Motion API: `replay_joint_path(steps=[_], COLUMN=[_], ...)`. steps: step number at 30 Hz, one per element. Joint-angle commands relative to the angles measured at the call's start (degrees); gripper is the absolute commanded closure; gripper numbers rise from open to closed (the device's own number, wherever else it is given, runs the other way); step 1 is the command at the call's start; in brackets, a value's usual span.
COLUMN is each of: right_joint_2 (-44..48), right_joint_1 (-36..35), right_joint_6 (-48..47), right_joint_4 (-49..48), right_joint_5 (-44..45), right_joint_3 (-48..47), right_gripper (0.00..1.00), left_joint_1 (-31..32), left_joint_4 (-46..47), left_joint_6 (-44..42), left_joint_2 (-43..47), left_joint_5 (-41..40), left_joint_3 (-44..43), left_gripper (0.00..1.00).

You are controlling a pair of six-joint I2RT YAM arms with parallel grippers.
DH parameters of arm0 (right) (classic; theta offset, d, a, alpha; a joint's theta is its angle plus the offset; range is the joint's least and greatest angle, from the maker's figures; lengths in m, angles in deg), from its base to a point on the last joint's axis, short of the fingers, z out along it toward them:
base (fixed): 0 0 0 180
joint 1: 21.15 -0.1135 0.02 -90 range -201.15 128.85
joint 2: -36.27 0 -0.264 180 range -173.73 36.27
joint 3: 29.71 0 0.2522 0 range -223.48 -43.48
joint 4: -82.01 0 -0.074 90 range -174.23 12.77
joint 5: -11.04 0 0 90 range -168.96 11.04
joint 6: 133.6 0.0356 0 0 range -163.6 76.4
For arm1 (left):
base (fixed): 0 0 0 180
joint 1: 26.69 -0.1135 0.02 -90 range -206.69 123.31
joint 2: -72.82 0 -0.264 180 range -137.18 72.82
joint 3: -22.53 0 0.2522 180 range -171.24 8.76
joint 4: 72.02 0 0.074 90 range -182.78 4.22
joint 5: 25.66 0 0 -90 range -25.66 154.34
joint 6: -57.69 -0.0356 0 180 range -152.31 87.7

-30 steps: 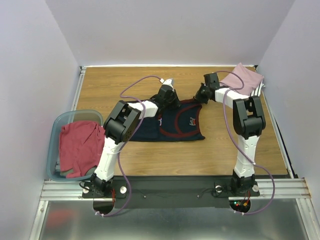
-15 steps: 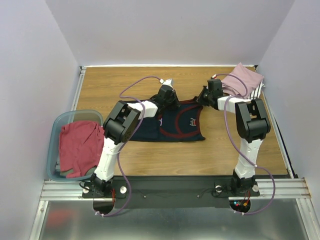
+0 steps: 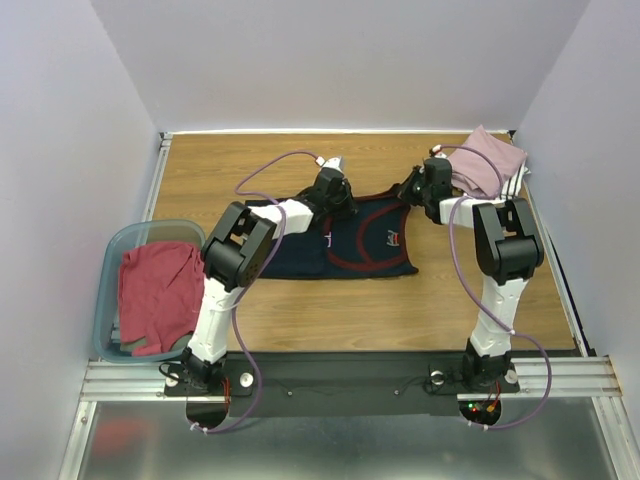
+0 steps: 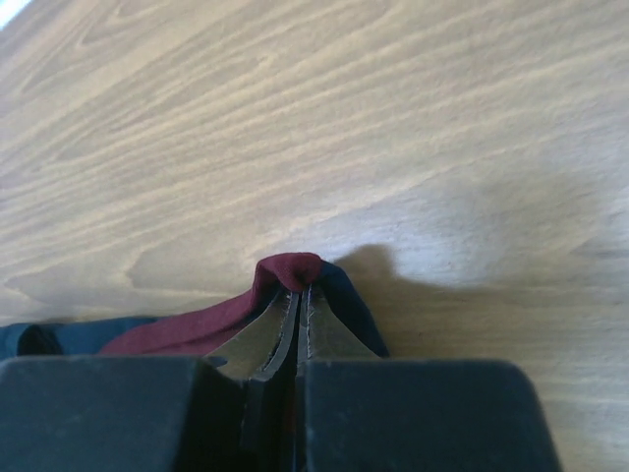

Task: Fold and stack the tank tops
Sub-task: Fold the tank top

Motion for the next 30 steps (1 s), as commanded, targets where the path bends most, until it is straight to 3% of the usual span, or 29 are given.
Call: replay_joint_path(steps=[1,11,18,21,30], right_joint_2=[-0.4,-1.8,1.7,2.7,11.0], right_joint_1=[1.7,2.9,3.3,3.3,3.0], right_joint_6=[-1.4,-1.2,0.9,1.8,4.4], right_joint_4=[-5.6,-5.6,-5.3,-1.9,3.8], right_joint_5=[0.3,-0.7,-2.5,-2.3,-3.3], right_joint_3=[-2.5,-3.0,-1.6,-2.8,1.8], right_gripper=[0.99,1.0,0.61,0.56,0.56], left_joint_1=[-0.3,-0.4,-0.7,-1.1,-4.3], left_joint_4=[0.1,-0.4,-4.0,-5.4,-10.0], left_joint_6=[0.0,0.7,1.8,2.1,4.4], left_joint_2=[6.6,12.2,17.2,19.9,29.0], left_joint_5=[-0.6,-0.4,-2.1,-3.9,-11.3], left_joint_3=[1.0,3.1,4.8,6.8,14.6], left_gripper=[0.76,0.76,0.76,0.76,0.76])
